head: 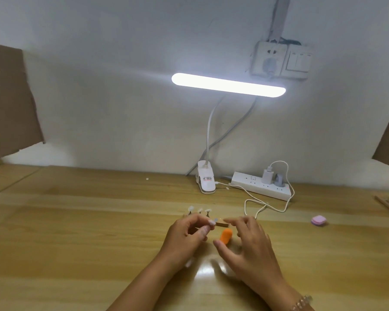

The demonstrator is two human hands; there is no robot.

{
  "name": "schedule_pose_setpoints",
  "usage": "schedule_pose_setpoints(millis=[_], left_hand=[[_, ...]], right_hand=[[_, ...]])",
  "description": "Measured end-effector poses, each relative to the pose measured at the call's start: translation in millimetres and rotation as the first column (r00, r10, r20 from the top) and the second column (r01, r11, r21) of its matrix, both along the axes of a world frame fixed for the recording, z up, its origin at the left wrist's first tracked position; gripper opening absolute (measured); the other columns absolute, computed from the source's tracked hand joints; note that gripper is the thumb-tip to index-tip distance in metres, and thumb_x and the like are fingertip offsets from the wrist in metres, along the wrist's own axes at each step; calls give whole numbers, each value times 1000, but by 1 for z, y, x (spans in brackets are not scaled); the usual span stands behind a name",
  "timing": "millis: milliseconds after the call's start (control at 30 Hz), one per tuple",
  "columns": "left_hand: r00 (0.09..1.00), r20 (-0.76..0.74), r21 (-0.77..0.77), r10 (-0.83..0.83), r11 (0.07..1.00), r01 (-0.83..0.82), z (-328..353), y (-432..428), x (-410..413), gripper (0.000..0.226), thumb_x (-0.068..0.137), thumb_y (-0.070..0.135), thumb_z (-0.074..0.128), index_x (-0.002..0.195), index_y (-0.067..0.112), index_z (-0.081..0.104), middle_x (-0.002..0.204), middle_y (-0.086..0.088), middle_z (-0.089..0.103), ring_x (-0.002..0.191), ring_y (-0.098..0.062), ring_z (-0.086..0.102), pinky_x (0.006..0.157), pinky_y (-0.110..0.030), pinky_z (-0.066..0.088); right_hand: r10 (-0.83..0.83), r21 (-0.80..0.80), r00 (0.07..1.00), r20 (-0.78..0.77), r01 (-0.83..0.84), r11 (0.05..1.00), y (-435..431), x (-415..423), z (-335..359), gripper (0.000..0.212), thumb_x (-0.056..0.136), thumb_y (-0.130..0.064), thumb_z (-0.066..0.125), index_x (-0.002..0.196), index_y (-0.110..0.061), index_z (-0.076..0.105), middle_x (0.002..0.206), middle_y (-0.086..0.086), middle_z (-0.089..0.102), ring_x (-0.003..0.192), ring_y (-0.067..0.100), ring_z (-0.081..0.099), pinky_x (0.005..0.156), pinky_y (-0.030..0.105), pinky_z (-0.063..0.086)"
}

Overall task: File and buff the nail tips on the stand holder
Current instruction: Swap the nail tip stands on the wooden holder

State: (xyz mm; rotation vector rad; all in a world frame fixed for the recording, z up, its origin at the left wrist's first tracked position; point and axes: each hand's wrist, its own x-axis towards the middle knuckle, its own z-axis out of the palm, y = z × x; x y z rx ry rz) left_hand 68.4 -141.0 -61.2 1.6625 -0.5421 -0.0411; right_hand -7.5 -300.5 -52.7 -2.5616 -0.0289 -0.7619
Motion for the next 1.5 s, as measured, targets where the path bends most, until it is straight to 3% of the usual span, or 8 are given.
schedule_pose_setpoints(millis=[133, 233, 467, 633, 800, 1067, 1300, 1500], left_hand=[[996, 59, 99, 69, 992, -75, 1, -2, -3, 21, 86, 7, 72, 85, 28, 76, 85, 17, 74, 75, 0, 63, 70, -21, 50], [985, 108, 110, 133, 983, -145, 2, -3, -4, 16, 86, 12, 74, 83, 28, 74, 83, 20, 73, 78, -1, 67, 69, -24, 50], [927, 178, 111, 330, 929, -352, 2, -2, -3, 23, 90, 12, 69, 95, 34, 63, 100, 16, 68, 91, 4, 63, 66, -10, 44], [869, 155, 123, 470, 863, -489, 4, 0, 0, 30, 85, 8, 69, 95, 31, 53, 105, 14, 58, 98, -10, 58, 86, -33, 49], [906, 254, 232, 338, 888, -397, 2, -2, -5, 24, 83, 24, 73, 89, 33, 51, 89, 18, 58, 87, -2, 53, 77, -25, 46], [928, 373, 515, -5, 833, -203, 3, -5, -14, 32, 77, 60, 63, 103, 43, 56, 93, 24, 56, 92, 4, 52, 91, -23, 39], [917, 397, 544, -50, 817, -191, 10, 0, -19, 19, 86, 52, 66, 103, 45, 59, 92, 26, 60, 92, 8, 52, 88, -21, 41], [956, 293, 548, -12, 822, -157, 13, 2, -21, 27, 81, 36, 80, 94, 50, 62, 89, 26, 66, 87, 6, 58, 81, -28, 49]], right_hand=[[16, 158, 998, 57, -25, 987, 11, 9, 4, 21, 78, -42, 77, 85, -32, 60, 77, -16, 60, 71, 3, 56, 93, 37, 41], [41, 279, 999, -6, -37, 960, 15, 17, 6, 17, 81, -36, 75, 79, -30, 59, 75, -14, 65, 70, 8, 58, 84, 29, 39], [-89, 177, 985, -148, 115, 978, -16, 50, 32, 14, 85, -38, 71, 86, -27, 63, 80, -14, 67, 72, 5, 60, 76, 38, 52], [-36, 113, 977, -211, 61, 992, -14, 63, 28, 14, 83, -40, 70, 81, -29, 62, 78, -17, 65, 72, 1, 58, 79, 33, 49], [-66, 20, 967, -246, 73, 997, -12, 70, 22, 14, 86, -43, 65, 84, -32, 58, 87, -16, 63, 89, 6, 57, 88, 34, 46], [-111, -173, 902, -418, 41, 984, -17, 81, 28, 26, 86, -53, 58, 105, -36, 61, 110, -16, 59, 114, 13, 40, 95, 38, 31], [-76, -216, 954, -290, 13, 976, -25, 71, 42, 16, 88, -44, 60, 93, -30, 65, 101, -11, 63, 105, 16, 48, 95, 39, 36], [-307, -86, 936, -175, 296, 951, -135, 23, 72, 14, 82, -41, 70, 87, -28, 68, 94, -12, 63, 87, 10, 57, 75, 29, 48]])
